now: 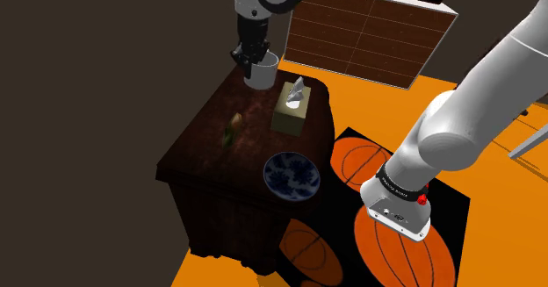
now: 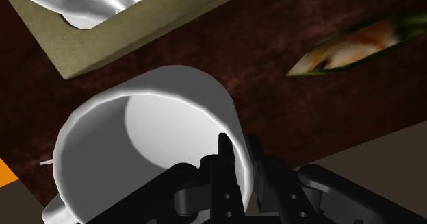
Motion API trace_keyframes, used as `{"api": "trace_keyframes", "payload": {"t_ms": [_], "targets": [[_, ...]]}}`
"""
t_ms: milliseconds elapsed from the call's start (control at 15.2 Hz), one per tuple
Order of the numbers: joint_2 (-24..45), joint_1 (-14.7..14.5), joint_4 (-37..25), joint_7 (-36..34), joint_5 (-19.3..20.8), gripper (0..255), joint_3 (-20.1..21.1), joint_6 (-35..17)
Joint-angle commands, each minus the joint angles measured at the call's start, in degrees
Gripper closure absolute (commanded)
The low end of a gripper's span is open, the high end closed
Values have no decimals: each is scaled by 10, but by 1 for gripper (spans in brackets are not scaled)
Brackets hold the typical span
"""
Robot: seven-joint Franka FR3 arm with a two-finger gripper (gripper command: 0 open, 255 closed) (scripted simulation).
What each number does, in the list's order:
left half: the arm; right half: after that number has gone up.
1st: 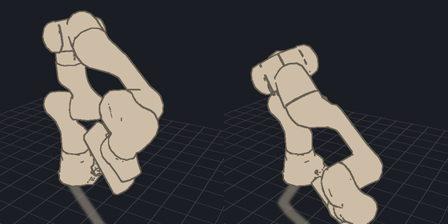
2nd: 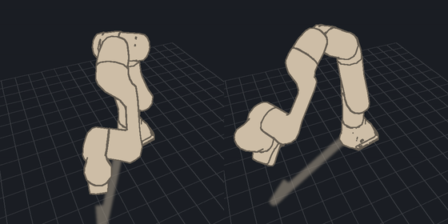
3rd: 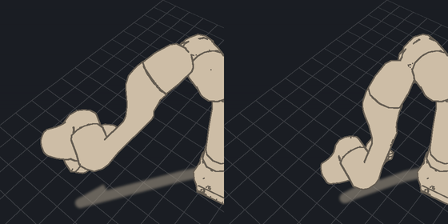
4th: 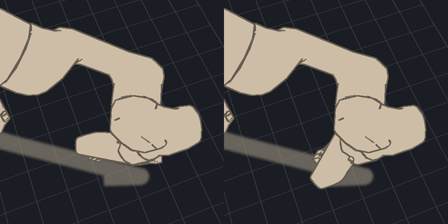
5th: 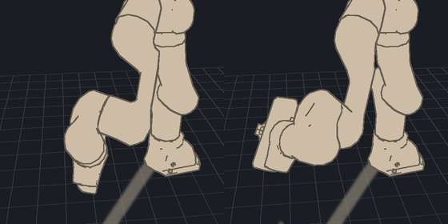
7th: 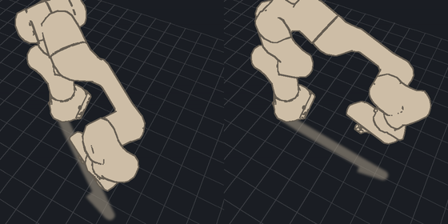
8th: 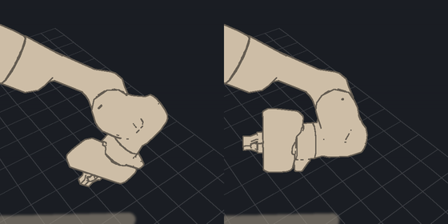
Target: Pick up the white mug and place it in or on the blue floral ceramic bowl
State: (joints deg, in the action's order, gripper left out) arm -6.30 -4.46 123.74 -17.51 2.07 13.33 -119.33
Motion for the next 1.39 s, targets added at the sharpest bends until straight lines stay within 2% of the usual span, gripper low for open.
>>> {"api": "trace_keyframes", "payload": {"t_ms": [0,660,1320], "targets": [[-30,-9,29,-14,-9,255,9,0],[-178,-75,155,-94,-71,255,67,20],[-288,-160,212,-199,-148,255,143,67]]}}
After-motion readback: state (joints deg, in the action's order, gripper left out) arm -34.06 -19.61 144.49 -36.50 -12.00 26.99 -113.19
